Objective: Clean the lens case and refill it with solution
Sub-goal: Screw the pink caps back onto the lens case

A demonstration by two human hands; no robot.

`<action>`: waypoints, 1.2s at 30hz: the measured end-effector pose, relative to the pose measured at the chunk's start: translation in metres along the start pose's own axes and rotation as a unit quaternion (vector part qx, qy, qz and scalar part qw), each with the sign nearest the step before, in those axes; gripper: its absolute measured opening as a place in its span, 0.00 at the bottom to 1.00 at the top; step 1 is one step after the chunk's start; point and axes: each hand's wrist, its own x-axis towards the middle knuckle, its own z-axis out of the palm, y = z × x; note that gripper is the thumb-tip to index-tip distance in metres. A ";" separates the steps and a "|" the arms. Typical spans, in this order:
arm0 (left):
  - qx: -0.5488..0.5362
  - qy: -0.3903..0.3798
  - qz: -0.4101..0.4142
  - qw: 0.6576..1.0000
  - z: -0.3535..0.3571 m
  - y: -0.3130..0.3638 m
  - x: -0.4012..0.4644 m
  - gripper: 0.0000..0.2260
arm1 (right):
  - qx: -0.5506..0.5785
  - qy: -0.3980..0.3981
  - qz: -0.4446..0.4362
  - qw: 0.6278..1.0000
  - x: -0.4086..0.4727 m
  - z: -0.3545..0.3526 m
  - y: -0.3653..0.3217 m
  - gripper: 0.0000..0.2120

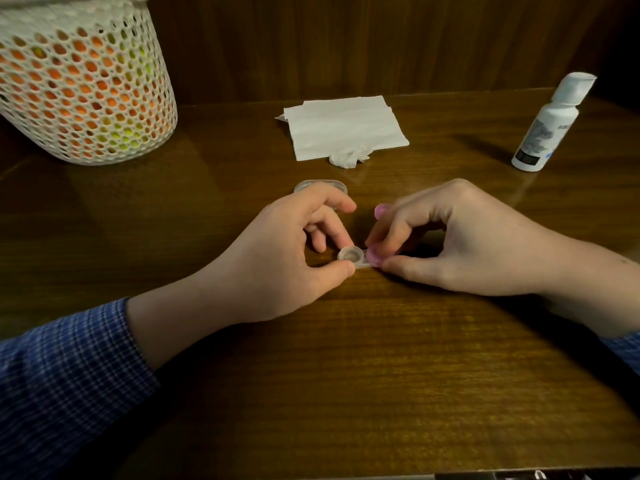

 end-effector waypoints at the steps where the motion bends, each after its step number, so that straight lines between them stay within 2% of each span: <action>1: 0.001 0.000 0.000 1.000 0.000 0.000 0.000 0.27 | -0.002 0.003 0.002 1.000 0.000 0.001 0.000 0.04; 6: 0.007 0.001 0.004 1.000 0.000 0.000 0.000 0.27 | -0.005 0.028 0.007 1.000 0.002 0.007 -0.001 0.06; 13: 0.002 0.000 0.008 1.000 -0.001 0.000 -0.001 0.27 | -0.012 -0.001 0.002 1.000 0.002 0.001 -0.002 0.02; 19: 0.000 0.003 0.004 1.000 -0.001 0.000 0.001 0.28 | -0.005 0.033 0.017 0.999 0.003 0.009 -0.003 0.05; 26: -0.005 0.003 -0.001 1.000 -0.001 0.000 0.000 0.27 | -0.010 0.002 0.009 1.000 0.001 0.003 -0.003 0.01; 36: -0.006 0.001 -0.001 1.000 -0.001 0.001 0.000 0.27 | -0.016 0.044 0.022 0.999 0.003 0.011 -0.010 0.09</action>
